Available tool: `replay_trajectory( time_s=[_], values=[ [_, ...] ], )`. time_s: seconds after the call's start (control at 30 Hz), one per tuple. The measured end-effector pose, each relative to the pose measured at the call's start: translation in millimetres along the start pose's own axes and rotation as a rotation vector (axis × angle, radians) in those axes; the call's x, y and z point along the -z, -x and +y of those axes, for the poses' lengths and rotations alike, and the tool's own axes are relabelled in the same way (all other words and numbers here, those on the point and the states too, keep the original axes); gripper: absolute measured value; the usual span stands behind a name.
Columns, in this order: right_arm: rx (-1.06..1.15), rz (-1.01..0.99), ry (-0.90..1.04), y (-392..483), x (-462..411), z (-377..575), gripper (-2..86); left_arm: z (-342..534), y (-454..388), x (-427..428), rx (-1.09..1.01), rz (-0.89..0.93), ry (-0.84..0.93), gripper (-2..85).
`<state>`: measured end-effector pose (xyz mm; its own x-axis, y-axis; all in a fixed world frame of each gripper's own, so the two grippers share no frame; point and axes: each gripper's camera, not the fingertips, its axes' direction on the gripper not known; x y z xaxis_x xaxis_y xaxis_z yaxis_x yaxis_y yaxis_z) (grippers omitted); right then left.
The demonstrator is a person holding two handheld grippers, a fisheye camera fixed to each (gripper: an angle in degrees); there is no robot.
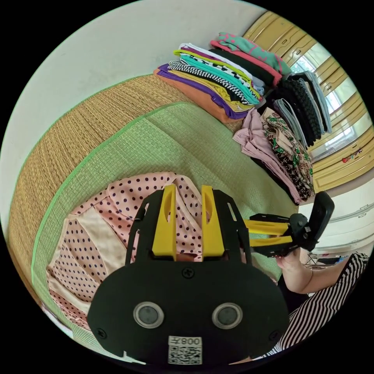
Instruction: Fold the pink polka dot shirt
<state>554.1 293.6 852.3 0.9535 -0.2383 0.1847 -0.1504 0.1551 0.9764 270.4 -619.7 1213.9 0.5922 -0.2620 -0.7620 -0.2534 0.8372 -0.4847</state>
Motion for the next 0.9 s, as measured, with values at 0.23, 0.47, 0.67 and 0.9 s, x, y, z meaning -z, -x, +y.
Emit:
replay_trajectory(
  time_s=[0.23, 0.47, 0.67, 0.9],
  values=[
    [-0.015, -0.056, 0.030, -15.7, -13.5, 8.6, 6.3, -39.0, -17.9, -39.2, 0.006, -0.076, 0.057, 6.6],
    [0.002, -0.063, 0.007, -21.9, -12.2, 16.7, 2.9, -47.2, -15.6, -42.7, 0.040, -0.090, 0.034, 1.5],
    [0.106, -0.090, -0.068, -11.2, -0.6, 21.3, 2.2, -30.0, 5.0, -7.5, 0.107, 0.052, -0.124, 0.8],
    [0.244, -0.149, -0.006, 5.1, -15.0, 21.3, 2.2, 11.0, 60.7, 10.5, 0.264, 0.165, -0.164, 0.8]
  ],
)
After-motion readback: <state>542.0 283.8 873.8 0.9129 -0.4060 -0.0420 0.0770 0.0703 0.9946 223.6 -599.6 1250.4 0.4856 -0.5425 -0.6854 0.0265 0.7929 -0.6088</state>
